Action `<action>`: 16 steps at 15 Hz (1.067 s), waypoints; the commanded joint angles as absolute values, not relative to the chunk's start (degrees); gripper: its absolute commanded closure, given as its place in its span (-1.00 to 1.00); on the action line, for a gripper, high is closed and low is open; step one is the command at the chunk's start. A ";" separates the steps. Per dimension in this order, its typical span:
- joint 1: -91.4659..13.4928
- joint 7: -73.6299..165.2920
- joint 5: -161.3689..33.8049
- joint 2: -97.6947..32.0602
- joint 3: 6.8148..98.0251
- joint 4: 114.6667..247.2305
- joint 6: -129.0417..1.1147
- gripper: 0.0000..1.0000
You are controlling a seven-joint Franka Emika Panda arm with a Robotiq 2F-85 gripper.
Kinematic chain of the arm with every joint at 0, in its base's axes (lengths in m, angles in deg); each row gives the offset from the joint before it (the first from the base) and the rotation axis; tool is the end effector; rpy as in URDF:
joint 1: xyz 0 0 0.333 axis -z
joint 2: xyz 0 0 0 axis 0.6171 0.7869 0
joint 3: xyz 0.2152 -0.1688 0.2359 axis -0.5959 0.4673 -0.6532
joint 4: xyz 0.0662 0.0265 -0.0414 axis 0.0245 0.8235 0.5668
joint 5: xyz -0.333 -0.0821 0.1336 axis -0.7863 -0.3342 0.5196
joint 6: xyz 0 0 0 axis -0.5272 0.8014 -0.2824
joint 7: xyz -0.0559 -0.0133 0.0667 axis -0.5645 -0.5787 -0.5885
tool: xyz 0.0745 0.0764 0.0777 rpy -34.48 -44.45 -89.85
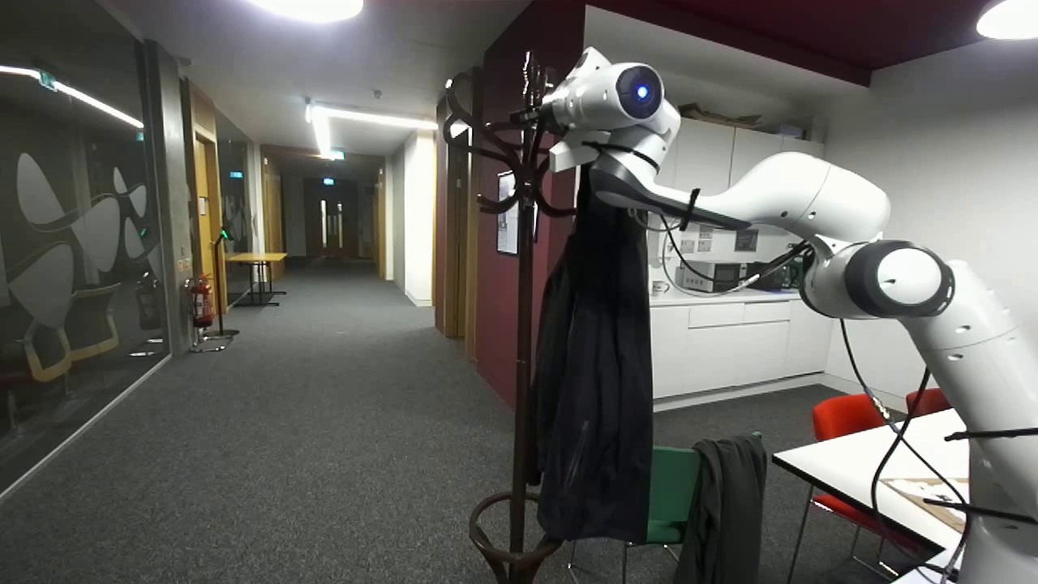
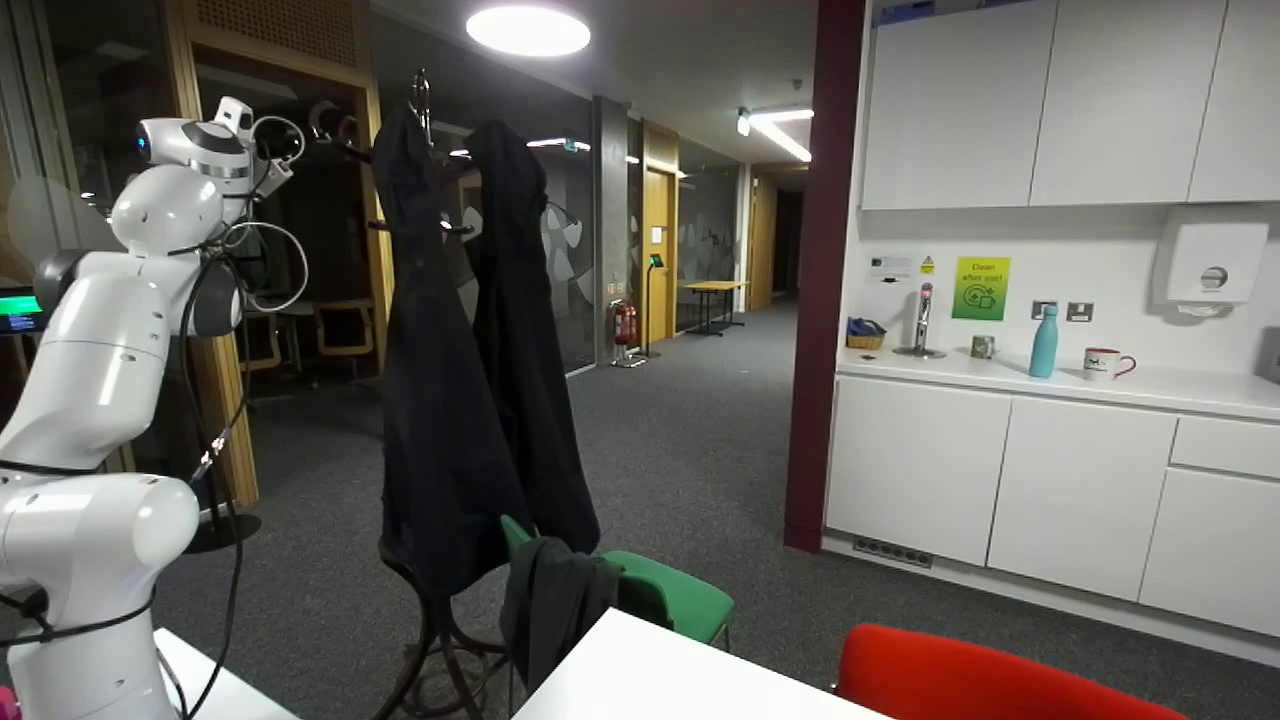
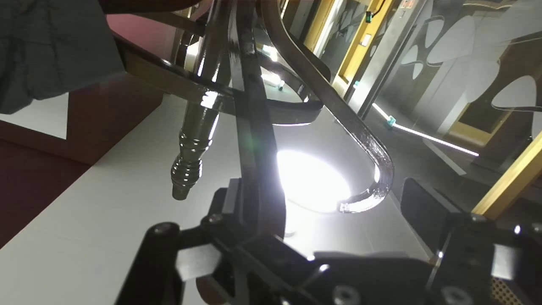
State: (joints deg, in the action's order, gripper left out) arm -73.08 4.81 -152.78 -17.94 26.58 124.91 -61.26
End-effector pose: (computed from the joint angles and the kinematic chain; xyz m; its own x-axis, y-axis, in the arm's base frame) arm 0.5209 0.4650 0.8749 -0.1445 0.3398 0.9293 -0.0304 -0.9403 0.3391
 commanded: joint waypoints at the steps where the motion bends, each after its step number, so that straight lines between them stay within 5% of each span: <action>1: -76.74 9.19 -147.72 -15.17 31.08 120.35 -64.53 -1.00; 8: -74.83 11.87 -148.57 -13.80 24.61 121.24 -63.69 -1.00; 16: -77.78 17.00 -141.95 -16.60 21.18 123.91 -47.26 -1.00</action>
State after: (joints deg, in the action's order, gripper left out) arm -76.38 13.26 -144.51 -14.88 22.46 123.81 -53.86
